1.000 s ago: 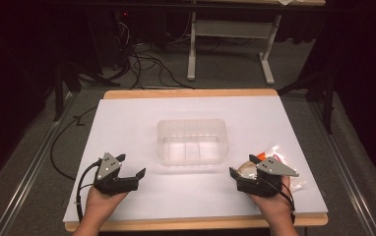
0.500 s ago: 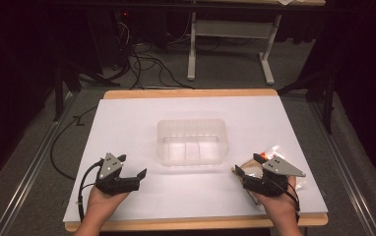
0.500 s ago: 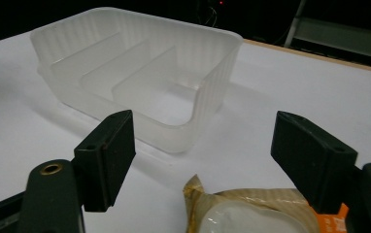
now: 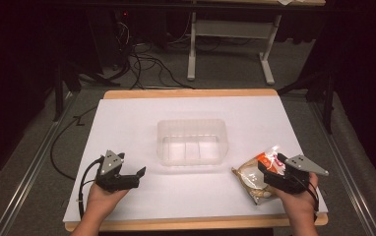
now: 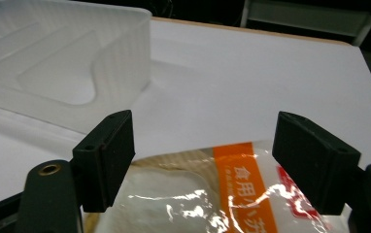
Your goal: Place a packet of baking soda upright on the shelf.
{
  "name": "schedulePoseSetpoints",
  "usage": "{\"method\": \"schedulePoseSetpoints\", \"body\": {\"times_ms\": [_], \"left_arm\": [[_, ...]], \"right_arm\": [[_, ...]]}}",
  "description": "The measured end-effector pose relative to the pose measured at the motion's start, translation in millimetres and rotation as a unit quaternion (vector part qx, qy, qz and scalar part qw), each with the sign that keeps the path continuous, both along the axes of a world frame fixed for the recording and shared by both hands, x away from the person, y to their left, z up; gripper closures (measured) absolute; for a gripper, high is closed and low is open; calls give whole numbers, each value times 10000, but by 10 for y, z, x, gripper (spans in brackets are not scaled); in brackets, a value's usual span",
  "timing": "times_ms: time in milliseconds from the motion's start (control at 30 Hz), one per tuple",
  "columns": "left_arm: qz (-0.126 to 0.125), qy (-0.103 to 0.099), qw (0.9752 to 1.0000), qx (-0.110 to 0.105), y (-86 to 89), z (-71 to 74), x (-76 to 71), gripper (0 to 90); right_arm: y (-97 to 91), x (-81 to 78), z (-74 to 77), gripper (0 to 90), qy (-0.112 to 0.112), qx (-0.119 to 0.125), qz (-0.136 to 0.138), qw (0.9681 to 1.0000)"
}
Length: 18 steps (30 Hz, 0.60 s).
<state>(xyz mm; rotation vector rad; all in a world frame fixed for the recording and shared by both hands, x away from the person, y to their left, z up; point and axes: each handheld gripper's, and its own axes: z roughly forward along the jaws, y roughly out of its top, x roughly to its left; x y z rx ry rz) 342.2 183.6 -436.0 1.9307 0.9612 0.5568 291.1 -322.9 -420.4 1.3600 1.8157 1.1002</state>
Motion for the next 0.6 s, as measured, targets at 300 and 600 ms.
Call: {"method": "schedulePoseSetpoints", "body": {"times_ms": [300,600], "left_arm": [[-74,17,9999,-93,-26,16,96,83],[-105,22,9998,-138,-62,22,156,88]], "right_arm": [[-292,-50,-94,142,428,121,-588,9973],[-419,-95,-202,69,745,224,-833,9935]]}}
